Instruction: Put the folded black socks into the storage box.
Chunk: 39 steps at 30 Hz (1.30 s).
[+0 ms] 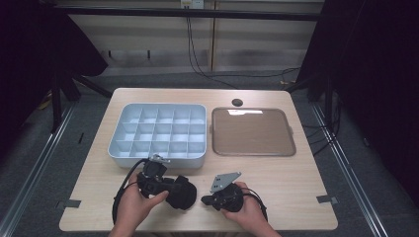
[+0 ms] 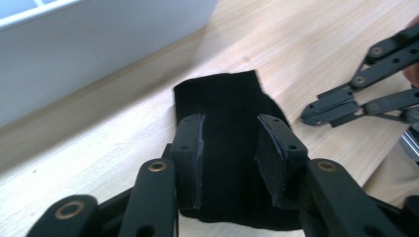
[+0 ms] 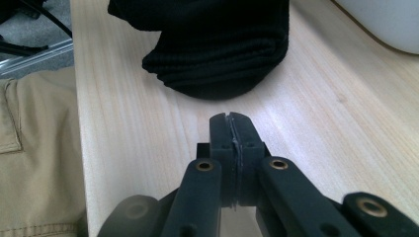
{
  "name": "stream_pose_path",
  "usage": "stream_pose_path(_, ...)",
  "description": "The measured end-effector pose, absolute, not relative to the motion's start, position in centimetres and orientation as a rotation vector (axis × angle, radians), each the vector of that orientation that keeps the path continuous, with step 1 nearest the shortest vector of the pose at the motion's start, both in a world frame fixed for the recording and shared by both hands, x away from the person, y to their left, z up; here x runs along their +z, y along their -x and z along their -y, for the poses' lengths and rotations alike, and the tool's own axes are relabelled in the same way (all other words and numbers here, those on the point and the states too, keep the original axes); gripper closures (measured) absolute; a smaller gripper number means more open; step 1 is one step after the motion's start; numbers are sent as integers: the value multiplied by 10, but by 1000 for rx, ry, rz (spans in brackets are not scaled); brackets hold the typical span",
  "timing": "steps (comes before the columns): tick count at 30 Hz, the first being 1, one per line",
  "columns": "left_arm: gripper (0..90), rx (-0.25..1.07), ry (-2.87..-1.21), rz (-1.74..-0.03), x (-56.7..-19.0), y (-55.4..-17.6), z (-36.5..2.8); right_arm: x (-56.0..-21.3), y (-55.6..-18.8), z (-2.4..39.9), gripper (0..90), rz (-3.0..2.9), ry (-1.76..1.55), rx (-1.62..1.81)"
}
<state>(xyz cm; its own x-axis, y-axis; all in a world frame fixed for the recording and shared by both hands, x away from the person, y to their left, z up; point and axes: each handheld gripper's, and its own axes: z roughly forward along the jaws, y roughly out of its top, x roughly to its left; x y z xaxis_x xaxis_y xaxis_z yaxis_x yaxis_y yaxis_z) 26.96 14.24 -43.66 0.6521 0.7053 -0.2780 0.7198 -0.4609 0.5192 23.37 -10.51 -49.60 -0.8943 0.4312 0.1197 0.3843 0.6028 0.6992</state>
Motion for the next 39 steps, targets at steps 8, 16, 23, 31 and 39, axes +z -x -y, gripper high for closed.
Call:
stream_pose_path(8,550,-39,-2235,-1165,-441,-276,-155,-496,-233,104,898,-2757,-694,1183)
stream_pose_path(16,469,-87,-2216,-1233,-456,-282,-162,-497,-233,101,900,-2768,-681,1175)
stream_pose_path(23,424,-127,-2231,-1233,-465,-282,-158,-499,-235,97,900,-2779,-657,1178)
stream_pose_path(31,406,-125,-2260,-1214,-470,-279,-148,-499,-235,95,900,-2774,-659,1185)
stream_pose_path(39,388,-145,-2289,-1194,-474,-277,-137,-500,-235,93,900,-2762,-645,1175)
